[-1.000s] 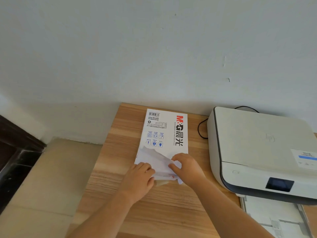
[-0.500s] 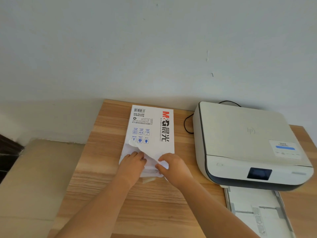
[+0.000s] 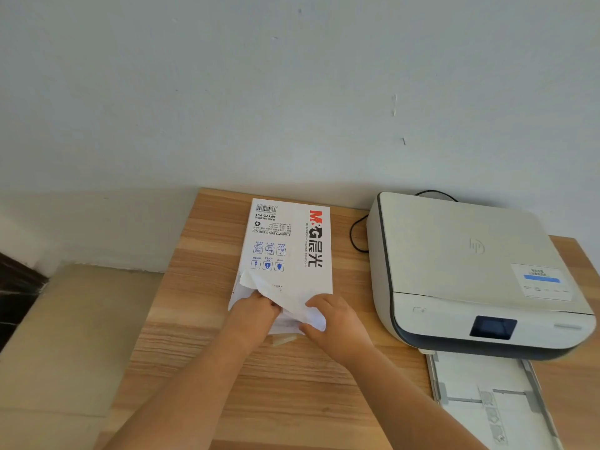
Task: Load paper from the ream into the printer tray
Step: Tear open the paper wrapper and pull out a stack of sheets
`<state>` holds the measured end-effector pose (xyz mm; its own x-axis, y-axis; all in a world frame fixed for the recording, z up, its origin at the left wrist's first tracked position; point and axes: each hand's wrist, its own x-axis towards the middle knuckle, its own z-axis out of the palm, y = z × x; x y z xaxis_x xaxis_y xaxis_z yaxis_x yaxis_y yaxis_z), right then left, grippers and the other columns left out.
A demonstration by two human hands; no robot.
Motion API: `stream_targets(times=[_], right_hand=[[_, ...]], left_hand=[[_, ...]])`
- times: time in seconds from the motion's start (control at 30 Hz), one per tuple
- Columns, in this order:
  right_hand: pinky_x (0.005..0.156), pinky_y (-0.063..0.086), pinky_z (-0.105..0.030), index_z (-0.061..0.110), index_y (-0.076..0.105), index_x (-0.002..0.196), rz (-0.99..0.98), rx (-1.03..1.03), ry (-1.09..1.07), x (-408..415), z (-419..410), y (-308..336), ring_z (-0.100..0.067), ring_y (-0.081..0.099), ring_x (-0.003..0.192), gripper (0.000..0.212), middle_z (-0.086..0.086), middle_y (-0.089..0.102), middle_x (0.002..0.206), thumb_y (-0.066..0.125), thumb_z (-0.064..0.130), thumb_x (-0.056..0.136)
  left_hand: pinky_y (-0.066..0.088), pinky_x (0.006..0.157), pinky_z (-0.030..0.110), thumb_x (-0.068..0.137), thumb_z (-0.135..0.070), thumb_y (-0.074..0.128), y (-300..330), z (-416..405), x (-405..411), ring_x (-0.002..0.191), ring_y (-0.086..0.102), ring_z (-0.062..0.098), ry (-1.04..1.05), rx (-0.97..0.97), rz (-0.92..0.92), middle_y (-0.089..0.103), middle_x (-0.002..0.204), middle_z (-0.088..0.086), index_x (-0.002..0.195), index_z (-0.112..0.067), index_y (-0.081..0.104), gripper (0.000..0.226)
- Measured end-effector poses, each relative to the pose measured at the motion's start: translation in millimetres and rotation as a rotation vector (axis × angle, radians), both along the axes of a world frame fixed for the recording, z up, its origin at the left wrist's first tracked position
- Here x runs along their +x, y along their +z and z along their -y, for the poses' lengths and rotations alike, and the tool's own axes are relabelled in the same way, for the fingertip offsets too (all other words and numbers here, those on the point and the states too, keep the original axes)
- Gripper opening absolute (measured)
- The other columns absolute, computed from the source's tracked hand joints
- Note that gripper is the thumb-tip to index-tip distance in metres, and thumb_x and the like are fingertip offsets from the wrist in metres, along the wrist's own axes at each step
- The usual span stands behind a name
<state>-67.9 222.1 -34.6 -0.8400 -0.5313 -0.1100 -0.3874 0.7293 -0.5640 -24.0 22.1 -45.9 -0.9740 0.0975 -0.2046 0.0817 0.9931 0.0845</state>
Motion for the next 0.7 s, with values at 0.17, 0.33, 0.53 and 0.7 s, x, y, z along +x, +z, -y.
stream_targets(times=[0.17, 0.33, 0.53, 0.7], right_hand=[[0.101, 0.038, -0.028, 0.023, 0.059, 0.125, -0.059, 0.013, 0.032, 7.3, -6.1, -8.5, -0.014, 0.045, 0.122, 0.046, 0.006, 0.053, 0.132, 0.066, 0.040, 0.083], [0.099, 0.044, -0.037, 0.020, 0.061, 0.121, -0.082, 0.007, 0.029, 15.5, -8.9, -12.3, -0.020, 0.048, 0.121, 0.054, 0.000, 0.055, 0.132, 0.050, 0.051, 0.079], [0.103, 0.038, -0.035, 0.025, 0.054, 0.126, -0.152, 0.052, 0.008, 20.2, -10.8, -17.9, -0.019, 0.043, 0.127, 0.054, 0.002, 0.049, 0.138, 0.051, 0.055, 0.080], [0.105, 0.032, -0.035, 0.024, 0.054, 0.125, -0.075, 0.012, -0.179, 35.2, -18.6, -21.9, -0.016, 0.042, 0.125, 0.054, 0.005, 0.049, 0.136, 0.056, 0.053, 0.080]], left_hand=[[0.018, 0.036, 0.020, 0.024, 0.002, 0.086, 1.7, -5.5, 6.2, 0.057, 0.061, 0.019, -0.059, -0.026, -0.021, 0.065, 0.071, 0.004, 0.060, -0.010, 0.067, 0.042], [0.015, 0.036, 0.019, 0.020, -0.002, 0.088, -3.9, -10.8, 8.7, 0.058, 0.062, 0.014, -0.019, 0.054, 0.002, 0.066, 0.071, -0.002, 0.063, -0.016, 0.070, 0.049], [0.011, 0.037, 0.020, 0.024, -0.001, 0.087, -1.6, -14.0, 17.8, 0.059, 0.062, 0.013, 0.030, 0.100, -0.005, 0.066, 0.073, -0.002, 0.065, -0.016, 0.069, 0.046], [0.020, 0.034, 0.022, 0.026, -0.001, 0.088, -6.7, -16.7, 32.0, 0.060, 0.062, 0.015, 0.024, 0.097, -0.043, 0.065, 0.074, -0.001, 0.064, -0.014, 0.070, 0.044]])
